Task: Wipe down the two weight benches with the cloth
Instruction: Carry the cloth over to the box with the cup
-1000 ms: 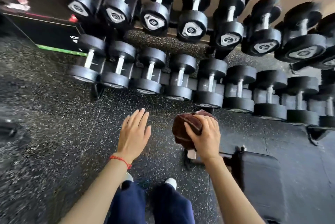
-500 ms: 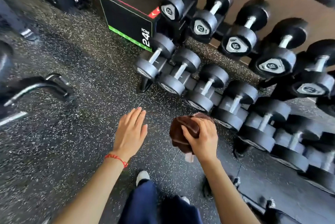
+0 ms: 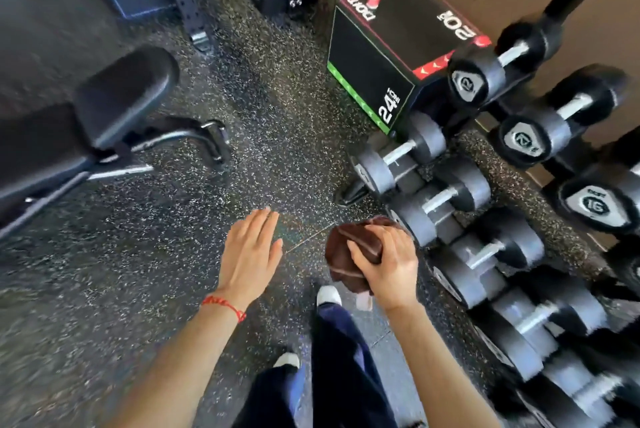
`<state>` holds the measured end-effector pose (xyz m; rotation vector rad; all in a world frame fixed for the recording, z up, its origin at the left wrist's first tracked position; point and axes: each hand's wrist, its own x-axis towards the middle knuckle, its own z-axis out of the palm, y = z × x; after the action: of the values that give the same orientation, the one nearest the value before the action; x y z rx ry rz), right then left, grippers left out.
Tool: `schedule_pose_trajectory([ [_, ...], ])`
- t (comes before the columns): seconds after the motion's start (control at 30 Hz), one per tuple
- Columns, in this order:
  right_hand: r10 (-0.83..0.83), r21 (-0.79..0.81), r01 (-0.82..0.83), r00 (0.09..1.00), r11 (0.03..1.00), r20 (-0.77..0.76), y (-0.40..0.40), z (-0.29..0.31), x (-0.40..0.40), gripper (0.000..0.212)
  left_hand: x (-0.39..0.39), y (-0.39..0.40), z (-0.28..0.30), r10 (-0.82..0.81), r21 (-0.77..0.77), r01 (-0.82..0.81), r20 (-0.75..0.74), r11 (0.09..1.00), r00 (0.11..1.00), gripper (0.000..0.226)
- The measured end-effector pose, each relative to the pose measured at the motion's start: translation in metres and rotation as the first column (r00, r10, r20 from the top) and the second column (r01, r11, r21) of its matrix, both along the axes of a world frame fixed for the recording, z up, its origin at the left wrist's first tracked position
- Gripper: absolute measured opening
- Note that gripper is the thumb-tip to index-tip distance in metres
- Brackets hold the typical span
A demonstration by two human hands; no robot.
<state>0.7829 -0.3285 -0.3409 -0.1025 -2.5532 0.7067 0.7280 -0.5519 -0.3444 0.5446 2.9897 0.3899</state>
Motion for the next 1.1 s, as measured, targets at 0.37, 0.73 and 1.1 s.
schedule_pose_trajectory([
  [0.37,0.202,-0.054,-0.204,0.979,0.978,-0.030,0.044,0.007,-0.143,0.037,-0.101,0.047,0.005,0.210,-0.003,-0.210,-0.022,0.978,0.978,0.044],
  [0.73,0.168,-0.093,-0.168,0.986,0.981,-0.015,0.052,-0.011,-0.262,0.030,-0.219,0.057,-0.002,0.184,-0.010,-0.184,-0.016,0.983,0.983,0.043],
  [1.1,0.025,-0.104,-0.021,0.999,0.994,0.037,0.022,-0.009,-0.413,0.037,-0.403,0.033,0.002,0.021,-0.049,-0.017,0.068,0.999,0.997,0.052],
])
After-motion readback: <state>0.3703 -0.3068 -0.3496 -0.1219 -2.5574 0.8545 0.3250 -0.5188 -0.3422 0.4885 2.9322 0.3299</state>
